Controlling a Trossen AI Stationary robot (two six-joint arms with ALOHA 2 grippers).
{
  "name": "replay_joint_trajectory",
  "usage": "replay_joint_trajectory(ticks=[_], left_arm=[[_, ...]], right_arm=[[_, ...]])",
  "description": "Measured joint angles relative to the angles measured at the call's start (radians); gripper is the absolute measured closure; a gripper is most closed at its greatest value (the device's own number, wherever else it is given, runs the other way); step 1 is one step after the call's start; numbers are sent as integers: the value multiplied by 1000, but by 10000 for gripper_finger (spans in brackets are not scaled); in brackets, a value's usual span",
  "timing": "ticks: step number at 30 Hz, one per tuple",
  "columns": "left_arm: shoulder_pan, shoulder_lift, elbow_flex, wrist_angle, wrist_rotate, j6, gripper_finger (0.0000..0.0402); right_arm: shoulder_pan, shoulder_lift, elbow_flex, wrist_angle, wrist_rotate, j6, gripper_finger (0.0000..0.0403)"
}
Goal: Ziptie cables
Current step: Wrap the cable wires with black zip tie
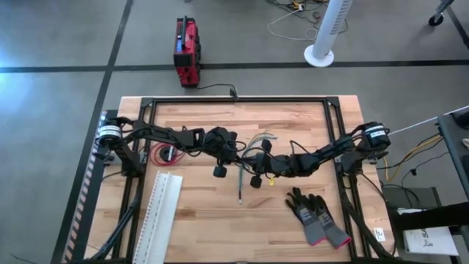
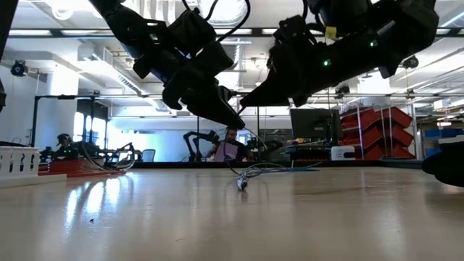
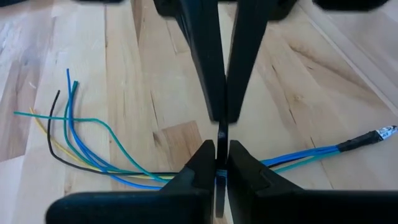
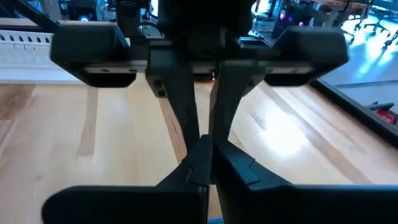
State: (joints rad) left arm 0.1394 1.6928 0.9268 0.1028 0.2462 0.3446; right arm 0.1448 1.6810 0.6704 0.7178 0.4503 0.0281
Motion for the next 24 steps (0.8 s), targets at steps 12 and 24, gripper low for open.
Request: replay_joint_trajectory(ticks=[12, 24], left_arm=[[0, 3, -5, 0, -1, -2, 397], [0, 3, -5, 15, -1, -5, 397]], right_arm=[[33, -151, -7, -159, 22, 17, 394], [29, 97, -1, 114, 63, 148, 263]])
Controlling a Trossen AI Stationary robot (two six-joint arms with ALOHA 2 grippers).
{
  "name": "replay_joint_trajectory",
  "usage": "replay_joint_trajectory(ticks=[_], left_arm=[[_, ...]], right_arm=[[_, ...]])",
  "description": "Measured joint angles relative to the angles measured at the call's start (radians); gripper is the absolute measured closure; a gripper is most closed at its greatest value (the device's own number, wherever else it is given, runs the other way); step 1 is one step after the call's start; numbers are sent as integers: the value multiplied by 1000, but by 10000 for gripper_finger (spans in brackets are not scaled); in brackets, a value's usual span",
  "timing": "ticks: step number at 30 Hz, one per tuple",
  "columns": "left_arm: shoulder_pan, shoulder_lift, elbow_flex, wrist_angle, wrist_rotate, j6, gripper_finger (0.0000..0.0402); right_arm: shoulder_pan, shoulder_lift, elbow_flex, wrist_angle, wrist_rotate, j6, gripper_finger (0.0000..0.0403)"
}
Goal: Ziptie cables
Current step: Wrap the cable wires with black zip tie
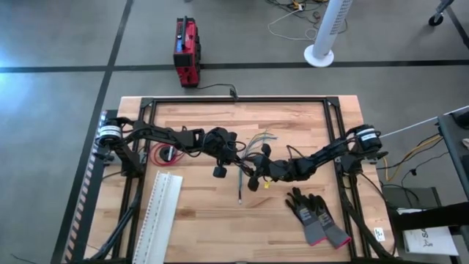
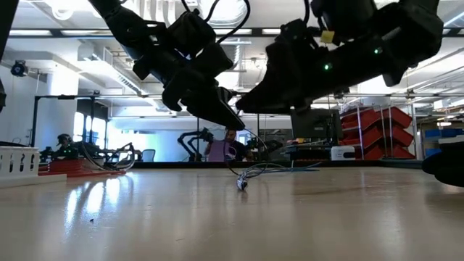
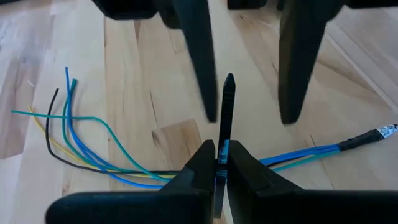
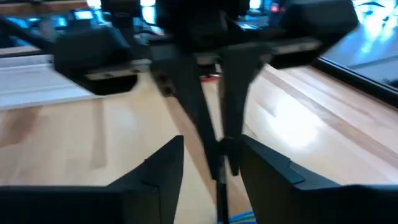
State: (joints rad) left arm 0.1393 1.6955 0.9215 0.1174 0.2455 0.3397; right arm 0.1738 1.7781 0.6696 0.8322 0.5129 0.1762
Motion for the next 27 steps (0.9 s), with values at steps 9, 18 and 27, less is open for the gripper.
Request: replay_joint_trajectory(ticks=[9, 18, 27], left_arm=[[0, 0, 0, 1, 0, -5, 397], [0, 0, 0, -2, 0, -5, 397], [0, -1, 0, 11, 2, -6, 397]], right_arm=[[-20, 27, 30, -11, 23, -25, 302], [-26, 27, 30, -13, -23, -46, 395], [-22, -16, 30, -49, -15, -75, 401]])
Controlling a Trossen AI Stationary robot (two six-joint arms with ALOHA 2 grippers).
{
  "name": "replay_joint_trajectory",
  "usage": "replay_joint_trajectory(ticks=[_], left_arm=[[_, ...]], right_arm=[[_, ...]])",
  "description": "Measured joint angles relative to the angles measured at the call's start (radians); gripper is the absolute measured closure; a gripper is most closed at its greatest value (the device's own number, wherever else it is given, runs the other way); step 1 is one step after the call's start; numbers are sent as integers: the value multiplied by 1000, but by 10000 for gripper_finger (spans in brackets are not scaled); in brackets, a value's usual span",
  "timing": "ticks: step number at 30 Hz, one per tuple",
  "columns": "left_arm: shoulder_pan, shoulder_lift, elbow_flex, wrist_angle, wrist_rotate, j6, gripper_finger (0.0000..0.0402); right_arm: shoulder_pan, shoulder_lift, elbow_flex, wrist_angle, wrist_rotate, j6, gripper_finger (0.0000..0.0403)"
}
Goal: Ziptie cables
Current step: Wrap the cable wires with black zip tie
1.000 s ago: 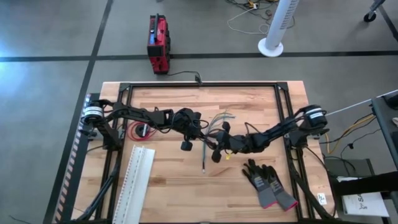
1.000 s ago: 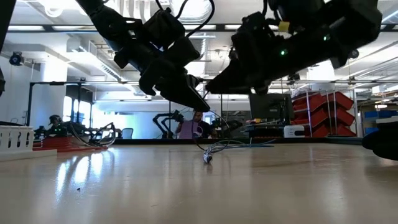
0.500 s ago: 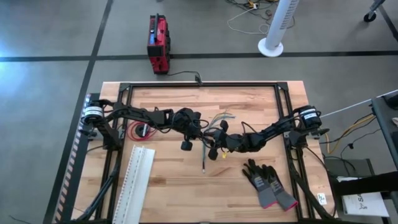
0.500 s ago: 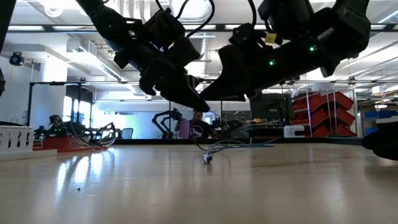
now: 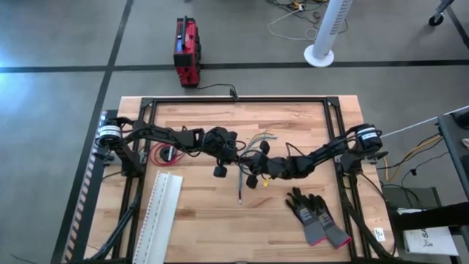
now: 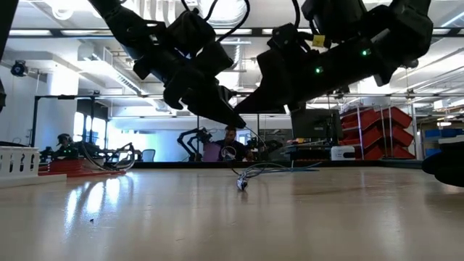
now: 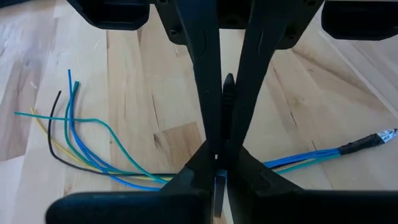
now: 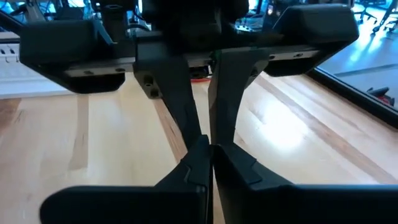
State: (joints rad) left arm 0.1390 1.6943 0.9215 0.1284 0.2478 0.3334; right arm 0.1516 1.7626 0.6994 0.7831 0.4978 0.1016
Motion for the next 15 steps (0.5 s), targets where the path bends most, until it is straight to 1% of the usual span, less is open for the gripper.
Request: replay_joint_trajectory(ticks=[6, 11, 15], left_arm=[[0, 0, 0, 0, -1, -2, 397], [3, 17, 0, 58, -3, 21, 397], [15, 30, 1, 81, -2, 23, 397]], right_arm=[[1, -90, 0, -109, 0, -9, 402], [1, -143, 0, -197, 4, -9, 401], [5, -191, -1, -252, 28, -23, 401]])
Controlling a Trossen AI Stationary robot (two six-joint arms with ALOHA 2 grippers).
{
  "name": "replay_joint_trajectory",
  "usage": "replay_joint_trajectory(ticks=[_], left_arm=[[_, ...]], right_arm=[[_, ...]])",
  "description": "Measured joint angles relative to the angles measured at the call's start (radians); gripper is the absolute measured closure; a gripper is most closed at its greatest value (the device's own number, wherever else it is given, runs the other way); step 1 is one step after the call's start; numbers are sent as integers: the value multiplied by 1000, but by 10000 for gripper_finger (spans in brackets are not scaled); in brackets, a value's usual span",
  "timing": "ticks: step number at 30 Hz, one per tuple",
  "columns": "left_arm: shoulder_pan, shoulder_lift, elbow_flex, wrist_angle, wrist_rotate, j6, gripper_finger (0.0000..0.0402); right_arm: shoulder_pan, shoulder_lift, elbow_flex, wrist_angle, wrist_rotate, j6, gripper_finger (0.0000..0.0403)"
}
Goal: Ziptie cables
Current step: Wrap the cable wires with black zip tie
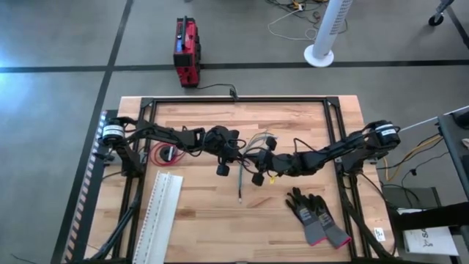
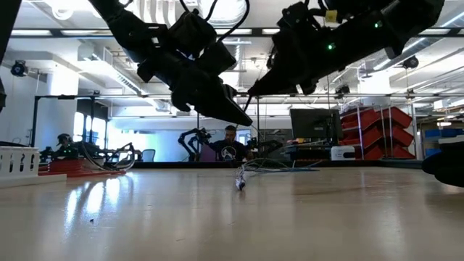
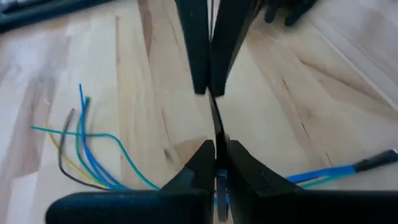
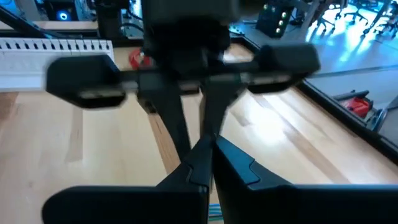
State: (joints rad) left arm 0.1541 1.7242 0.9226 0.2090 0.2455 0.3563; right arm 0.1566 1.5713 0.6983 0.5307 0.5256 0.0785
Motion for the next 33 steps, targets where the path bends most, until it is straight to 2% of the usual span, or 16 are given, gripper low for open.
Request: replay_joint_trajectory(ticks=[8, 10, 15, 19, 25, 29, 33], left_arm=[[7, 17, -2, -11, 0, -6, 397], [7, 18, -2, -8, 0, -7, 397], [8, 18, -3, -21, 0, -7, 397], [7, 19, -5, -17, 0, -7, 397], [10, 19, -5, 25, 0, -7, 397], [27, 19, 5, 55, 2, -10, 397], [57, 22, 16, 64, 1, -17, 397]], right_arm=[[1, -60, -2, -81, 7, -21, 402], [5, -78, -3, -120, 52, -42, 402], [6, -170, -3, -178, 107, -72, 403], [16, -251, -7, -200, 113, -111, 403], [16, -311, -39, -292, 109, -57, 399], [23, -273, -96, -266, 67, 21, 378], [58, -182, -138, -144, -57, 76, 343]])
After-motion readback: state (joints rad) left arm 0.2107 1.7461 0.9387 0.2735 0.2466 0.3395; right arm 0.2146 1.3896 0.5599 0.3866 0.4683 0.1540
